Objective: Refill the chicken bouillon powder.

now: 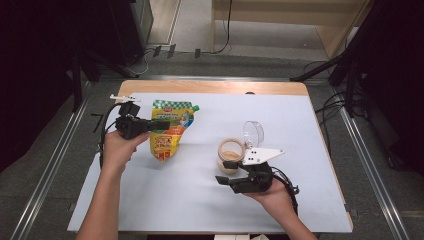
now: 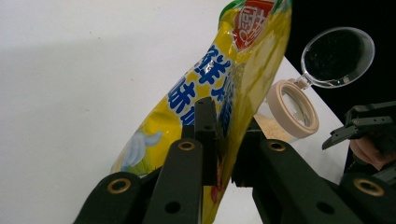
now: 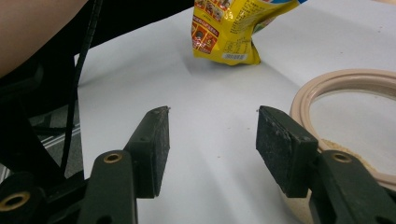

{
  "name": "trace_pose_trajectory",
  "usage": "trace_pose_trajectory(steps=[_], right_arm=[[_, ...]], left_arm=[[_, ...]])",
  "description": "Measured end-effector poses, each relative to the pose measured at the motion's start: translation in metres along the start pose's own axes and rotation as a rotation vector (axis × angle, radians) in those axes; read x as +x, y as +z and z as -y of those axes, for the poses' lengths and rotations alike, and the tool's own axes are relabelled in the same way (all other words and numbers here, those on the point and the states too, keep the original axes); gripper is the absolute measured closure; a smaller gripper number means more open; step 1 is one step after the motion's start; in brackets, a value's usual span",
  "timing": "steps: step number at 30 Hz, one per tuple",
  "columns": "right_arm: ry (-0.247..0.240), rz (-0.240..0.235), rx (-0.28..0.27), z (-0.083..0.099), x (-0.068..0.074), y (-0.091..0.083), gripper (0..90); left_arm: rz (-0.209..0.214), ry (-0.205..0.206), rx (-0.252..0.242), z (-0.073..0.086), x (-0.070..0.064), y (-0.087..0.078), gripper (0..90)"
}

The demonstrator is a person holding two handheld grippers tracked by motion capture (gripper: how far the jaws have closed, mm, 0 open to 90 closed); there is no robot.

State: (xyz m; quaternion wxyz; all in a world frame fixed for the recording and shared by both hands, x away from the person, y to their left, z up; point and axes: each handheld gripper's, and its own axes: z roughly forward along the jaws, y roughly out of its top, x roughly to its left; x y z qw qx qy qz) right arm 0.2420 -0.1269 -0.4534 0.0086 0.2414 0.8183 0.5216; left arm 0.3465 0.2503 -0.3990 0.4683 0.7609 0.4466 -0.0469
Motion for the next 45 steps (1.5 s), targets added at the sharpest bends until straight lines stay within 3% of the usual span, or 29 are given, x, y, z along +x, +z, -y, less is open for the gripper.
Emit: trace_pose_trajectory(steps=[15, 33, 45], right_arm=[[-0.018, 0.009, 0.017, 0.000, -0.001, 0.004, 45.8], [-0.033, 0.028, 0.036, 0.001, -0.001, 0.006, 45.9], [-0.034, 0.028, 0.043, 0.001, -0.001, 0.006, 46.3]], left_arm=[[-0.025, 0.017, 0.006, 0.001, -0.003, -0.015, 78.9], [0.003, 0.060, -0.025, -0.006, -0.013, -0.039, 58.1], [-0.059, 0.070, -0.035, -0.010, -0.023, -0.055, 52.1]])
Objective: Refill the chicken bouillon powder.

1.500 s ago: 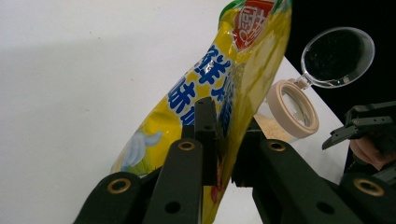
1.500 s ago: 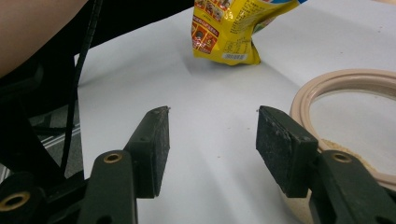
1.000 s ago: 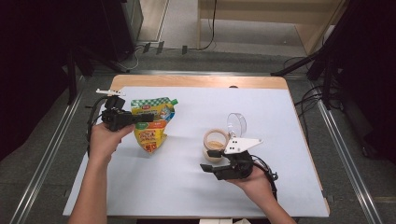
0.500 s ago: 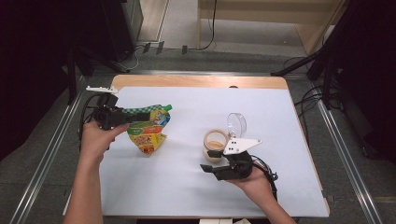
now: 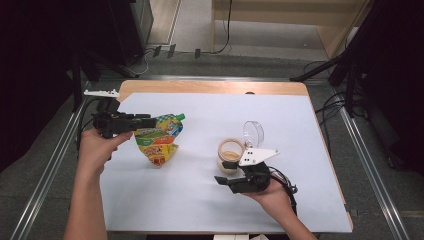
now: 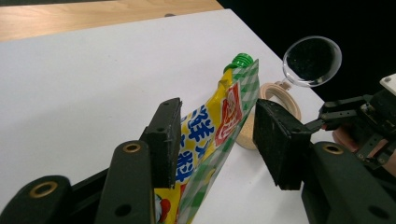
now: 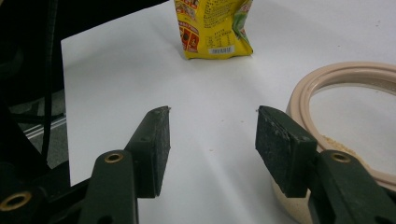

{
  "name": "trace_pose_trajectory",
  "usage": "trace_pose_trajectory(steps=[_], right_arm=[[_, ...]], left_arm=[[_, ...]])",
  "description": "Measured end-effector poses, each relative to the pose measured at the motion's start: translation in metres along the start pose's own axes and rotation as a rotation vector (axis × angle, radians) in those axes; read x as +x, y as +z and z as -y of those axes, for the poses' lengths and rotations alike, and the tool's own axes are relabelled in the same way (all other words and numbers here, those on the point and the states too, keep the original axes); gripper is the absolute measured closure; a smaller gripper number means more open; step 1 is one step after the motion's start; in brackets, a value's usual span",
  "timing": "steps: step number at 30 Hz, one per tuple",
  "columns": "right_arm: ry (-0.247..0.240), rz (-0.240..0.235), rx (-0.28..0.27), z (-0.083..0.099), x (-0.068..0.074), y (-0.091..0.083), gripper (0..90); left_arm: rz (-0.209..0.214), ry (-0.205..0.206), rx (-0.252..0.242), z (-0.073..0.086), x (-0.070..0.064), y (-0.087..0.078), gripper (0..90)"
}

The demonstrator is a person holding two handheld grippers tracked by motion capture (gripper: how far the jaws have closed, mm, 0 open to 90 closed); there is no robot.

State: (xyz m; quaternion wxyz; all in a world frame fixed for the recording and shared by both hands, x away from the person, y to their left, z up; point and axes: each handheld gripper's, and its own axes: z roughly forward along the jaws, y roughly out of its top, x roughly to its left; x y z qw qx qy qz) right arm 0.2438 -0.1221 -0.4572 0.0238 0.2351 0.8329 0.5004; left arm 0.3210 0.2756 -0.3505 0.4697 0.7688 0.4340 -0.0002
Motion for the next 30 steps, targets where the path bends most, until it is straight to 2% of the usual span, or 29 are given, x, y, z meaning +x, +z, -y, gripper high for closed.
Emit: trace_pose_trajectory(steps=[6, 9, 13, 23, 25, 30], right_arm=[[0.007, -0.002, 0.005, 0.000, -0.001, 0.000, 46.4], [0.010, -0.002, 0.008, 0.000, -0.001, 0.000, 46.4], [0.006, -0.001, 0.009, 0.000, -0.001, 0.000, 46.5], [0.004, -0.001, 0.009, -0.001, -0.001, -0.001, 46.9], [0.003, 0.000, 0.009, -0.001, -0.001, -0.002, 47.1], [0.002, 0.002, 0.007, -0.002, -0.001, -0.003, 47.9]], left_arm=[[-0.032, -0.005, -0.011, -0.004, -0.006, -0.013, 48.4], [-0.037, -0.042, -0.002, -0.005, -0.008, -0.019, 46.9], [-0.049, -0.040, -0.032, -0.005, -0.009, -0.029, 46.7], [-0.125, -0.070, -0.081, 0.004, 0.008, -0.045, 45.0], [-0.158, -0.078, -0.077, 0.005, 0.012, -0.045, 44.1], [-0.163, -0.091, -0.085, 0.010, 0.021, -0.046, 43.9]])
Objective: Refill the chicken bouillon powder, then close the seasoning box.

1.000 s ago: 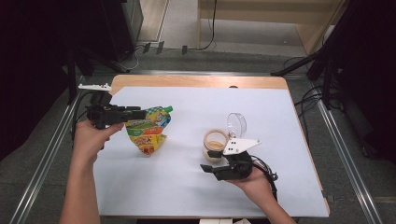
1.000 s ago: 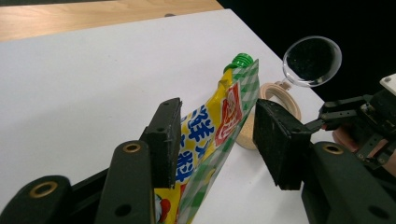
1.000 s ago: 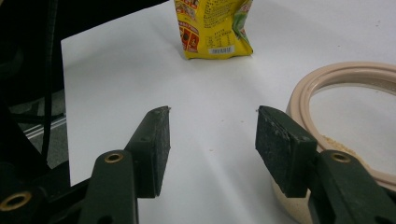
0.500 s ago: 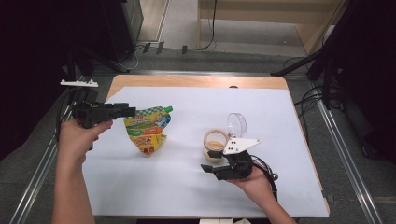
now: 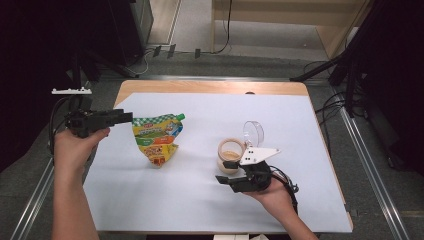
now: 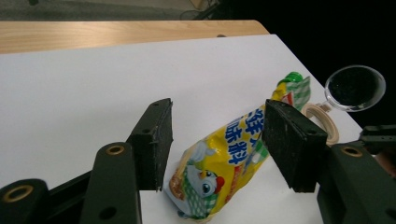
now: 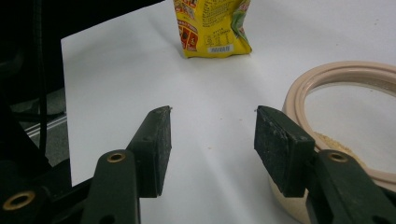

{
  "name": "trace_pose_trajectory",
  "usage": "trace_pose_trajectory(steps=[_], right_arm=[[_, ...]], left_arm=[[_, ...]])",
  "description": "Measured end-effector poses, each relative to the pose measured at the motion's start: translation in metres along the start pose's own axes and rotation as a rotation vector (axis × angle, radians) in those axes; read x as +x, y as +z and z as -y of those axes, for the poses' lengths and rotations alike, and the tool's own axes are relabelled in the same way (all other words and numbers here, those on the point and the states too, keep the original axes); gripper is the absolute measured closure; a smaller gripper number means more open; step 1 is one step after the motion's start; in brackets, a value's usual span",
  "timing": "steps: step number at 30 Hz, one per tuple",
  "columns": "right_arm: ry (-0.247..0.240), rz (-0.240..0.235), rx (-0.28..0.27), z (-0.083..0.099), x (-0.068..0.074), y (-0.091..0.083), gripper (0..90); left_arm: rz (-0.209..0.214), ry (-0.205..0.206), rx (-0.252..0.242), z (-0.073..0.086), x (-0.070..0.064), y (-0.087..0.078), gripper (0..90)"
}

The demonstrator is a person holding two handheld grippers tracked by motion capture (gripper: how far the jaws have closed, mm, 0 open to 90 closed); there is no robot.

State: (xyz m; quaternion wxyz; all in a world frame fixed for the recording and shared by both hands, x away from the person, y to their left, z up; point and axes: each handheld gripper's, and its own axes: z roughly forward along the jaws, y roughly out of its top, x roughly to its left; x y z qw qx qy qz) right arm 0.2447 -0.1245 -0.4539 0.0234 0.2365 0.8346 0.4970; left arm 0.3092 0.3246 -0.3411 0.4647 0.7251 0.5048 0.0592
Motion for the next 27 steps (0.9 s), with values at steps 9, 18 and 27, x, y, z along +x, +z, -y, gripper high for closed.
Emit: trace_pose_trajectory(steps=[9, 18, 27], right_arm=[[0.000, 0.005, -0.007, -0.003, 0.000, -0.005, 48.9], [0.009, 0.013, -0.017, -0.006, -0.001, -0.013, 50.1], [0.017, 0.032, -0.041, -0.008, -0.008, -0.030, 52.7]], left_arm=[[-0.029, -0.031, 0.002, 0.009, 0.018, 0.007, 44.0], [-0.030, -0.034, 0.014, 0.016, 0.029, 0.018, 44.1], [-0.028, -0.020, 0.036, 0.020, 0.032, 0.032, 44.0]])
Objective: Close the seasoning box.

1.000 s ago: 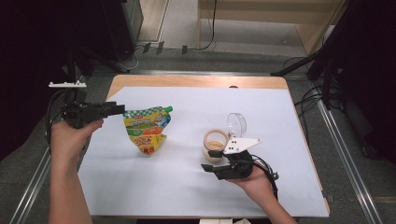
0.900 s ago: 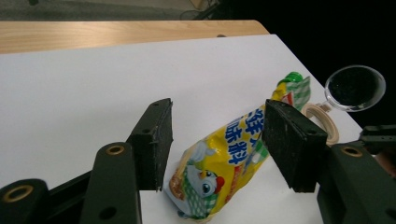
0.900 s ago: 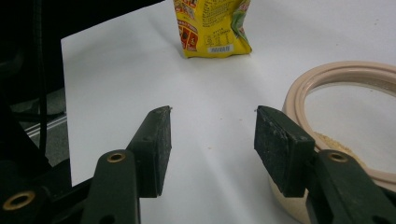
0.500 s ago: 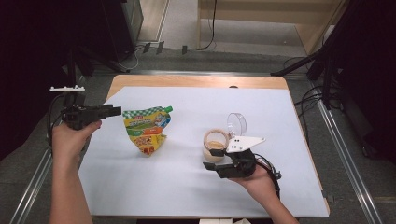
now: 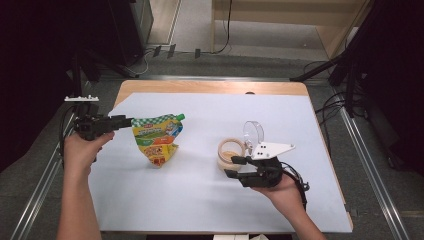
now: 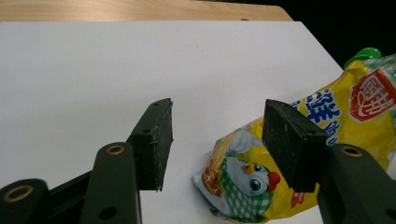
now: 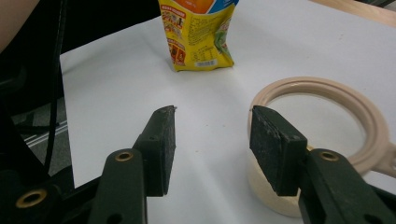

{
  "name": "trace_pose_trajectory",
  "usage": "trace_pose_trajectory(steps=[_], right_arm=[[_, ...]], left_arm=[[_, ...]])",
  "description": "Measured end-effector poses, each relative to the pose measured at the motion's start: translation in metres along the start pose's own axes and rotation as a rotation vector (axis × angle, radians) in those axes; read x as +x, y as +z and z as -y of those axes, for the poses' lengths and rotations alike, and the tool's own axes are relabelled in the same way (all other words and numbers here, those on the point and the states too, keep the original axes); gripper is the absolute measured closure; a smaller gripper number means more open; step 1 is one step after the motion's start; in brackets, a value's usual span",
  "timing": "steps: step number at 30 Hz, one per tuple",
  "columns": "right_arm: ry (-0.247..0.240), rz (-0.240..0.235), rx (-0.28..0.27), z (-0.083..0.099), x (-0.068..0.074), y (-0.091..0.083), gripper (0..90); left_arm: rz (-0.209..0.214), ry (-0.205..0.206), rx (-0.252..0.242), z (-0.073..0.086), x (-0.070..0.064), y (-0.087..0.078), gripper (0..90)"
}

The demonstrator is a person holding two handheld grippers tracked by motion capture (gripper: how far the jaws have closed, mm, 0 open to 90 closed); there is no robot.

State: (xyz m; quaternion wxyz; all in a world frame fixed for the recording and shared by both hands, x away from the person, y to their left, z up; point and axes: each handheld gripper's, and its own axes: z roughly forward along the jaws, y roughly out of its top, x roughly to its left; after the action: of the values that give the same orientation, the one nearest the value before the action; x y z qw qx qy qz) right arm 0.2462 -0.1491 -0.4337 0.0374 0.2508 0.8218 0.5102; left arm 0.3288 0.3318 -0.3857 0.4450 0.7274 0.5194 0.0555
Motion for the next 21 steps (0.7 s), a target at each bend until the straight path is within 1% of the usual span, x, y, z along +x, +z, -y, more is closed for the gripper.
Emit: trace_pose_trajectory(steps=[4, 6, 11, 18, 20, 21], right_arm=[[0.016, 0.015, -0.010, 0.001, -0.005, -0.010, 53.7], [0.022, 0.018, -0.016, 0.002, -0.007, -0.014, 55.2], [0.028, 0.023, -0.019, 0.004, -0.011, -0.025, 58.6], [0.030, 0.028, -0.006, 0.010, -0.018, -0.036, 67.4], [0.024, 0.052, -0.006, 0.011, -0.019, -0.039, 72.4], [0.030, 0.053, 0.000, 0.012, -0.020, -0.040, 74.4]], left_arm=[[0.002, -0.007, 0.004, 0.000, 0.000, 0.005, 42.8], [0.006, 0.002, 0.011, 0.001, 0.000, 0.008, 43.1], [0.008, 0.004, 0.020, 0.001, -0.001, 0.013, 43.1], [0.012, 0.012, 0.021, 0.001, -0.003, 0.015, 43.1], [0.010, 0.016, 0.024, 0.001, -0.003, 0.014, 42.8], [0.013, 0.017, 0.020, 0.001, -0.003, 0.014, 42.7]])
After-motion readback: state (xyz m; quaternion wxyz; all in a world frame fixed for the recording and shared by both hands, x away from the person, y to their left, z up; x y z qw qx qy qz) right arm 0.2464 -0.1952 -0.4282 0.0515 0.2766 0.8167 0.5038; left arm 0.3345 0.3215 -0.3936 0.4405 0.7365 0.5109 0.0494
